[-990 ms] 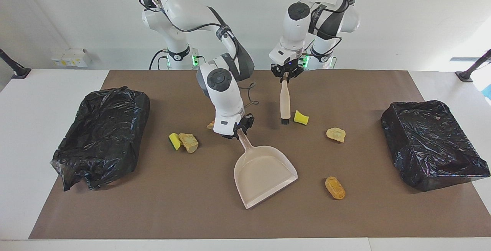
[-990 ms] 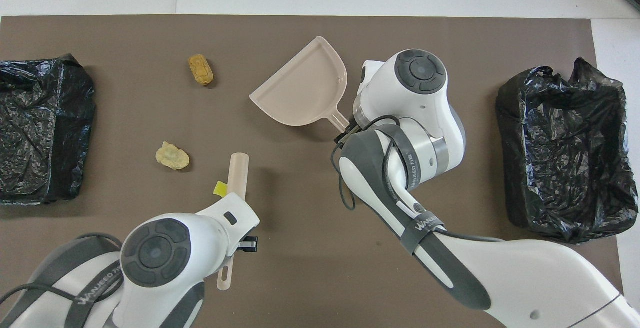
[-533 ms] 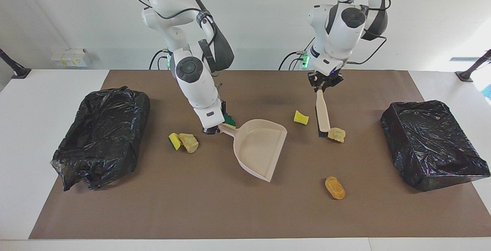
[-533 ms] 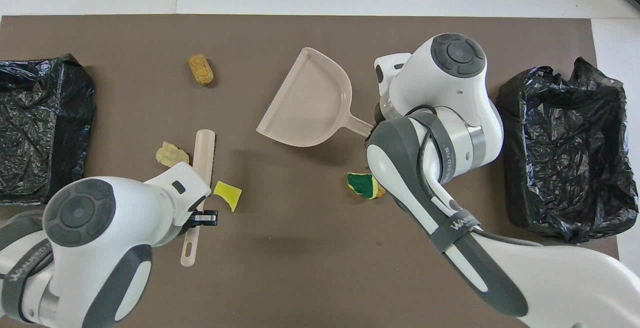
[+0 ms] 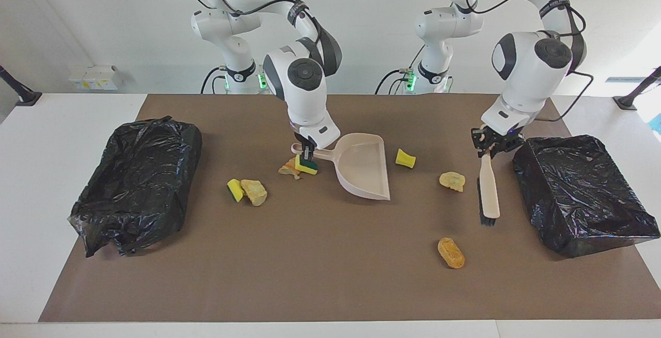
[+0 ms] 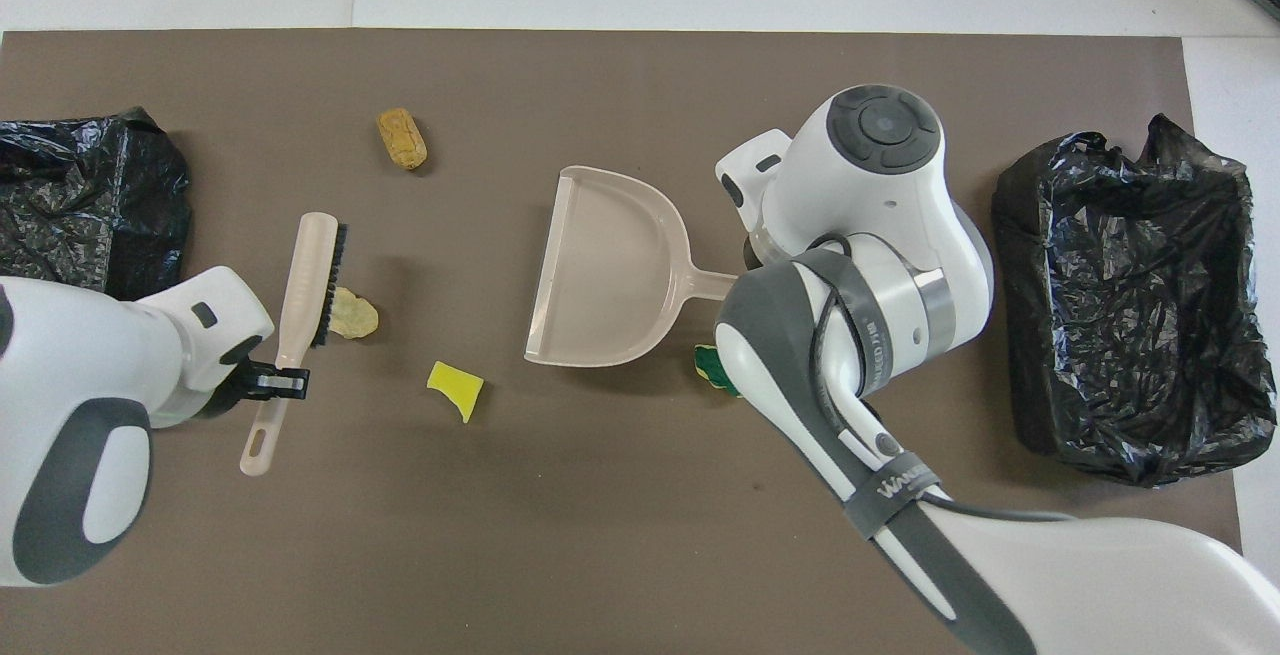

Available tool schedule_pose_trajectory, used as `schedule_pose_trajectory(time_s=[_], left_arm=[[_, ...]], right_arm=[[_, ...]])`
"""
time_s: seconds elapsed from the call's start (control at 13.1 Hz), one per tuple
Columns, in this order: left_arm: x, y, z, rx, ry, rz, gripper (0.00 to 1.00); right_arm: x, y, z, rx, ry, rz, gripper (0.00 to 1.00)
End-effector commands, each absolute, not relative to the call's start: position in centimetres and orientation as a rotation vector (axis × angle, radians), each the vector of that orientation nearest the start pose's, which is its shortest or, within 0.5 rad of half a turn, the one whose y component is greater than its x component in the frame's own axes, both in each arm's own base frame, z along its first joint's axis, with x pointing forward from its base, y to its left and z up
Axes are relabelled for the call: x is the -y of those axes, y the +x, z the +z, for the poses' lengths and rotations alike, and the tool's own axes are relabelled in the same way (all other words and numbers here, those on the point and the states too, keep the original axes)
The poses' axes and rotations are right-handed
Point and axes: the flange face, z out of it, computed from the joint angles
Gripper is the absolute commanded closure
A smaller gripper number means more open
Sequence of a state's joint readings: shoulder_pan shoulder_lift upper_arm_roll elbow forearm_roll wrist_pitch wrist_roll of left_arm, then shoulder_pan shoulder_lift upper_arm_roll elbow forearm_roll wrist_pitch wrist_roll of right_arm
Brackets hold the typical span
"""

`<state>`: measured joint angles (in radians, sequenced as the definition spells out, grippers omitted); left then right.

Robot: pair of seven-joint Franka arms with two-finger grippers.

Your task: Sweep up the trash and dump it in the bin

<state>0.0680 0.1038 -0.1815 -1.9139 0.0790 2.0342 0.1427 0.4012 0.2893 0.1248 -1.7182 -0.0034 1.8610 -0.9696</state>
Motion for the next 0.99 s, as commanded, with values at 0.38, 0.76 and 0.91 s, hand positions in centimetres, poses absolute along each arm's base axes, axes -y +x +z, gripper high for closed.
schedule_pose_trajectory(time_s=[0.38,0.76,0.91], left_arm=[[6.3,69.1,40.7,-1.021,-2.832,-0.146,1.00],[9.2,68.9,38.4,-1.112,-2.780,-0.067,1.00],[10.1,67.2,38.3,-1.137,-2.779,0.076,1.00]], right_arm=[[-31.0,50.7,37.8,1.934,-2.420,0.355,1.00],[-31.5,50.3,37.6,1.939,-2.419,0.351,1.00],[-31.4,50.3,37.6,1.933,-2.423,0.353,1.00]])
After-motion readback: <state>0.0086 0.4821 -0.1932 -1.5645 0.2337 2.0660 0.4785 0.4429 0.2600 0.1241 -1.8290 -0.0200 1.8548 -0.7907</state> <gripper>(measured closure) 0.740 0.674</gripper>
